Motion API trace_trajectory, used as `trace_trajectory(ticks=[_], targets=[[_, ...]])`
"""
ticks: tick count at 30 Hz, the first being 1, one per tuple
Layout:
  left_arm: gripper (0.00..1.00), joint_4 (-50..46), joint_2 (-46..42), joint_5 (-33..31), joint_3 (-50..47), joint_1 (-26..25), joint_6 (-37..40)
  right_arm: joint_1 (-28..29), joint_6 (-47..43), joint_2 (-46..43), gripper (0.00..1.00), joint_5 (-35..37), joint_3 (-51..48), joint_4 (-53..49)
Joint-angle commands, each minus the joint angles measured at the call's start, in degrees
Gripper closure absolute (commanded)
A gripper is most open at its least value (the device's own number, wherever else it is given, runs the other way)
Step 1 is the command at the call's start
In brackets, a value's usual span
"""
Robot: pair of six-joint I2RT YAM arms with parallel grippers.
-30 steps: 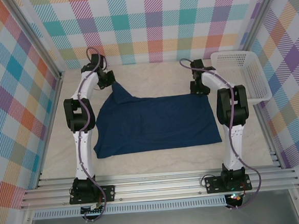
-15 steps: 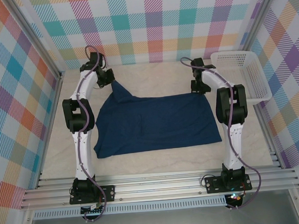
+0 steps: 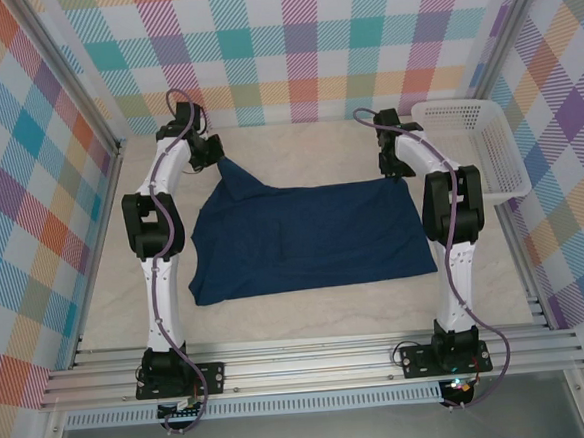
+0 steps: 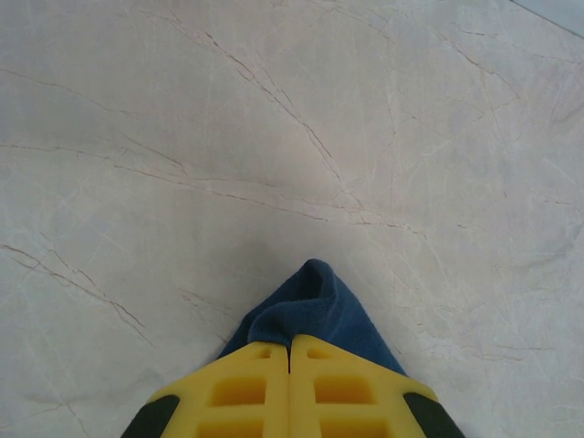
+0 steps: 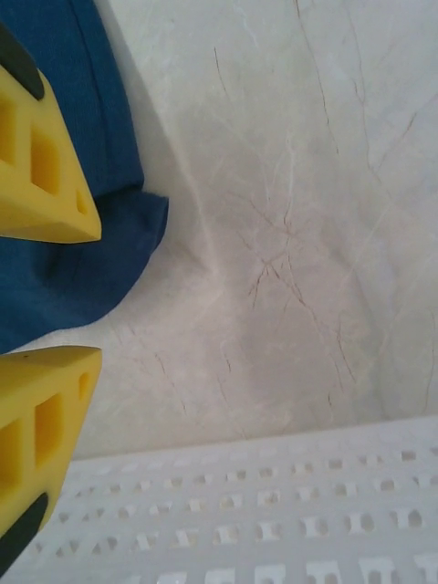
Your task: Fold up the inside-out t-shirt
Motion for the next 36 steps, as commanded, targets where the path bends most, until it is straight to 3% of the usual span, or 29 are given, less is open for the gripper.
trace_trajectory(ticks=[1,14,26,32,36], targets=[[1.00,-0.21,-3.72,-1.04,-0.47,0.38,1.38,-0.19,-1.50,-2.67,0.64,2.24,-0.34,-1.02],[1.00,-0.12,-3.53,-0.65,-0.61,0.39,1.36,-0.56,1.49,2.95,0.62,-7.00,1.47,-2.75],[1.00,0.02,-3.53,-0.52,-0.93,0.39,1.65,-1.90,1.23,7.45,0.62,-6.01,4.09,-4.75],[1.00,0.07,-3.44,-0.38,-0.92,0.32,1.73,-1.98,-0.38,7.95,0.68,-7.16,5.48,-3.40],[1.00,0.04,-3.57,-0.40,-0.93,0.39,1.80,-1.96,-0.78,10.15,0.59,-7.05,9.00,-5.68]])
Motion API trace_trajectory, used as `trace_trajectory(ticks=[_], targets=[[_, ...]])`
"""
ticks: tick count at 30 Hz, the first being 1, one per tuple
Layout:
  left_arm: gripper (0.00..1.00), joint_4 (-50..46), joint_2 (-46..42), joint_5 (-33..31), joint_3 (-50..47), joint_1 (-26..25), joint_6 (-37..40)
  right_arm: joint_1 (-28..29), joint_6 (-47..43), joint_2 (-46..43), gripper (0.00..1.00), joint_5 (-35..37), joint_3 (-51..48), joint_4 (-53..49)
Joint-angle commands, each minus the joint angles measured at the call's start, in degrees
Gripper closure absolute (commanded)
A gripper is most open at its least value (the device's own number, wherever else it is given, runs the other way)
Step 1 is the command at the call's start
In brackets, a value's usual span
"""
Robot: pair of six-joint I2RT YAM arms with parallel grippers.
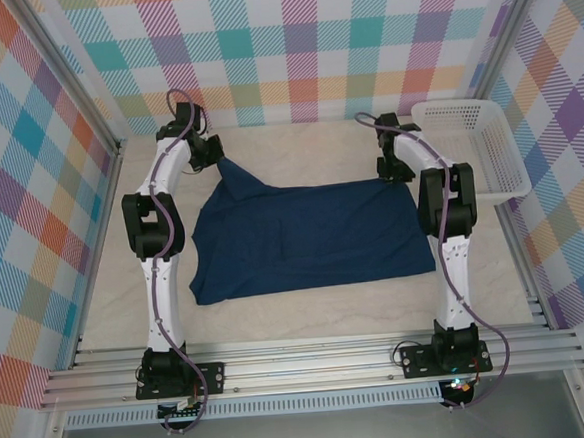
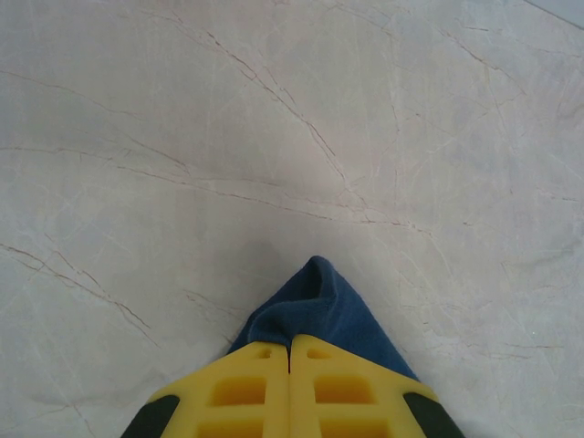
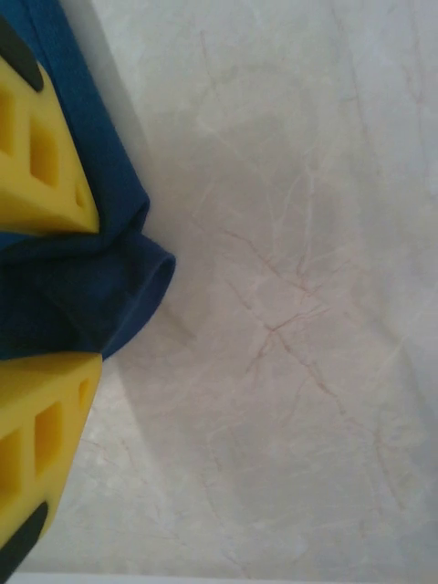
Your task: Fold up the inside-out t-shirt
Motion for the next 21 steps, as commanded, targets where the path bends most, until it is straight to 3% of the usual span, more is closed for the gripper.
trace_trajectory(ticks=[1,13,21], targets=[[1.00,0.02,-3.61,-0.25,-0.70,0.38,0.94,-0.55,-0.74,2.54,0.57,-0.10,2.41,-2.16],[1.00,-0.07,-3.55,-0.35,-0.66,0.42,1.21,-2.67,1.90,1.82,0.56,-9.80,7.24,-1.57],[1.00,-0.05,-3.49,-0.25,-0.66,0.47,1.22,-3.07,1.72,4.42,0.63,-7.95,9.09,-4.15]])
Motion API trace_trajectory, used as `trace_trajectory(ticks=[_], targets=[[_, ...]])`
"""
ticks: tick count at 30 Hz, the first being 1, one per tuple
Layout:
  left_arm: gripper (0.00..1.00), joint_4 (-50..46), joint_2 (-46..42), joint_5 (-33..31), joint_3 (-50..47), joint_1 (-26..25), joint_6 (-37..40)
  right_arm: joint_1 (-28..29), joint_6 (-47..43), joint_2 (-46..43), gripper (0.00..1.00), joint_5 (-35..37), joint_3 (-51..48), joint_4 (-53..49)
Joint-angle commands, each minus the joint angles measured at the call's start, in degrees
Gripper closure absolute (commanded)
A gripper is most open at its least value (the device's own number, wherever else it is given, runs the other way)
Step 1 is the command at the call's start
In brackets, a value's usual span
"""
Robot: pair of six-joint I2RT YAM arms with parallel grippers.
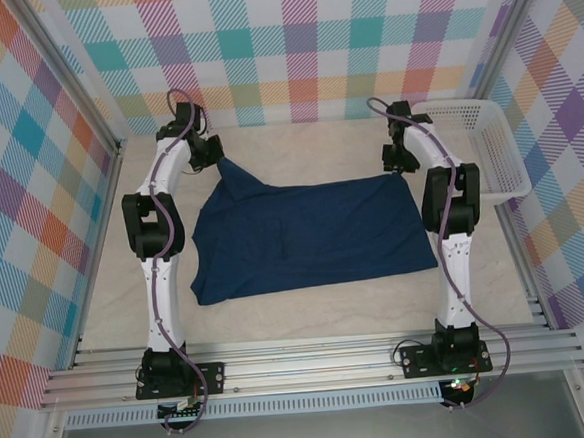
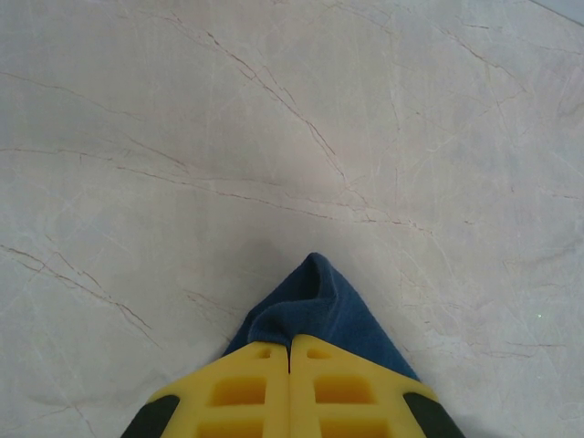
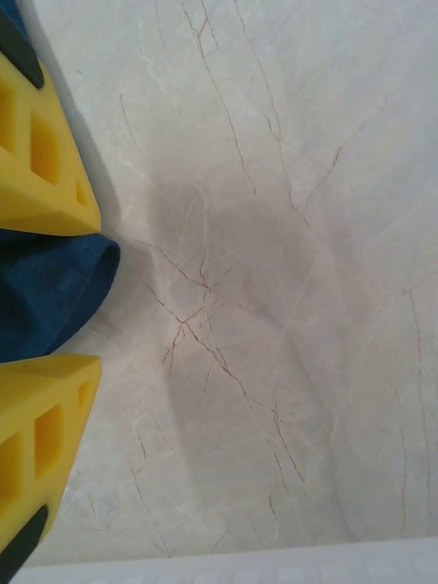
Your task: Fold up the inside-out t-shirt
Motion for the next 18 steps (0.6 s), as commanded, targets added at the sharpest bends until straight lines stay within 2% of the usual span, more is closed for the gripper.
trace_trajectory(ticks=[1,5,12,18], targets=[[1.00,-0.05,-3.50,-0.25,-0.66,0.45,0.94,-0.17,0.93,2.19,0.63,-1.02,1.45,-2.67],[1.00,-0.05,-3.41,-0.25,-0.66,0.56,0.92,-0.23,1.53,1.90,0.65,-2.81,-0.48,-2.16],[1.00,0.01,-3.23,-0.19,-0.67,0.58,0.84,-0.42,0.95,2.40,0.84,-1.80,0.88,-2.38],[1.00,0.07,-3.62,-0.07,-0.59,0.66,0.84,-0.43,-0.45,3.22,0.94,-1.10,5.03,-2.80]])
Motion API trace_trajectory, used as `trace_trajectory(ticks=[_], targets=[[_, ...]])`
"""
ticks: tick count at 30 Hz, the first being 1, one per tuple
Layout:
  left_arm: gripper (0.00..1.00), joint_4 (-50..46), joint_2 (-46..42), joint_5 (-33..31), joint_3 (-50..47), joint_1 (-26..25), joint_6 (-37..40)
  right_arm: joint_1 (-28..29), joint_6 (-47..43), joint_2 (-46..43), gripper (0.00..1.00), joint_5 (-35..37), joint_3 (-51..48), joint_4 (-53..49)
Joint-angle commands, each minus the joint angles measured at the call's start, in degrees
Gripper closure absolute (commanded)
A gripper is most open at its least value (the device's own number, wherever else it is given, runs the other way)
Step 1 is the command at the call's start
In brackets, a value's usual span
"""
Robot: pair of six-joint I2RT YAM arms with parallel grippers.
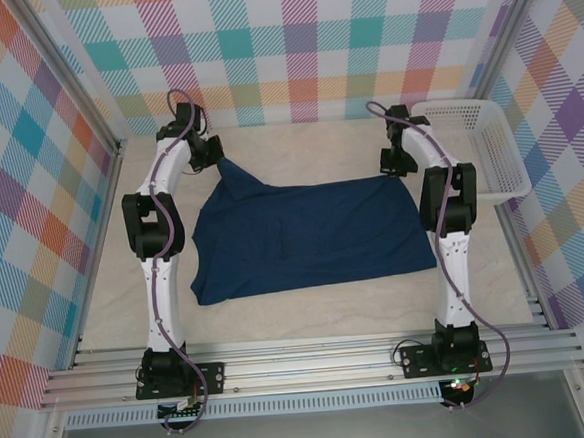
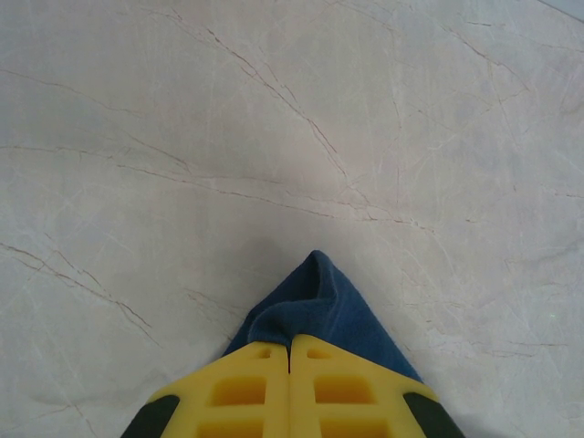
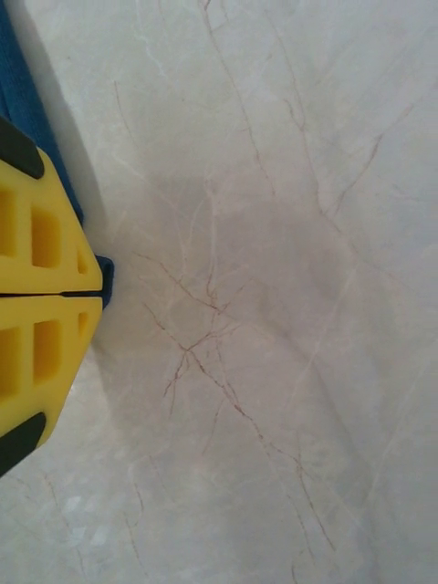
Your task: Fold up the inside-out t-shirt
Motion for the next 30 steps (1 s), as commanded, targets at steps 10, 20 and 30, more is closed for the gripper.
trace_trajectory(ticks=[10,20,30], targets=[[1.00,0.98,-7.90,3.47,-0.52,1.00,-1.33,-0.22,-6.45,-3.37,0.98,2.42,3.61,0.36],[1.00,5.89,-22.76,7.96,-14.01,1.00,-5.02,-0.29,-10.96,-10.42,0.97,4.22,-6.00,5.07],[1.00,18.40,-45.24,9.78,-46.44,-0.17,-12.93,-0.26,-10.80,-20.82,0.96,2.99,-20.09,9.98]])
